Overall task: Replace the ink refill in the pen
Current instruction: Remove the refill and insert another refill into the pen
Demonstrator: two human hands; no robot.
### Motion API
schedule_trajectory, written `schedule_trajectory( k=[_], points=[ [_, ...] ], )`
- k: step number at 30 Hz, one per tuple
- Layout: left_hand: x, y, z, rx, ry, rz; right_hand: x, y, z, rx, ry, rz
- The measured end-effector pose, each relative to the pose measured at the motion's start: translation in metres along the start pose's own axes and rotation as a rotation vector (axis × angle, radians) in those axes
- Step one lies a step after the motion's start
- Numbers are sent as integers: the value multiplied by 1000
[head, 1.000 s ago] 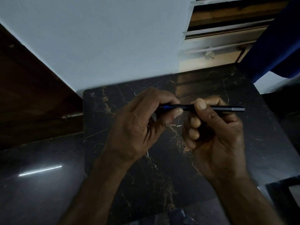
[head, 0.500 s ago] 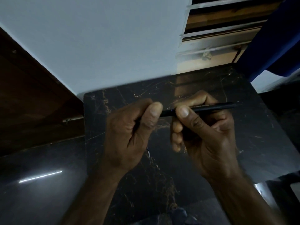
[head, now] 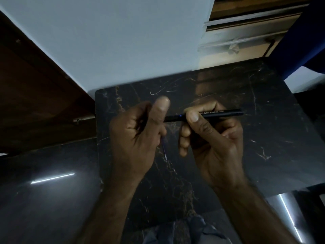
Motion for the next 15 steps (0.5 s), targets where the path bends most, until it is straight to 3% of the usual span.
schedule_trajectory(
  k=[5, 11, 15],
  points=[
    [12, -8, -3, -84, -27, 327, -9, 1, -1, 4, 59, -46],
    [24, -13, 1, -123, 49, 188, -23, -4, -1, 0, 81, -45],
    [36, -16, 2, -235, -10, 452, -28, -5, 0, 2, 105, -69]
  ],
)
Point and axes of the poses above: each hand's wrist, its own z-axis away from the middle knuckle, its own x-axis out of the palm, y = z × x, the point moved 5 cm from there along -z, towards the middle knuckle, and after that the axes turned 9 degrees about x, right-handed, at the moved point
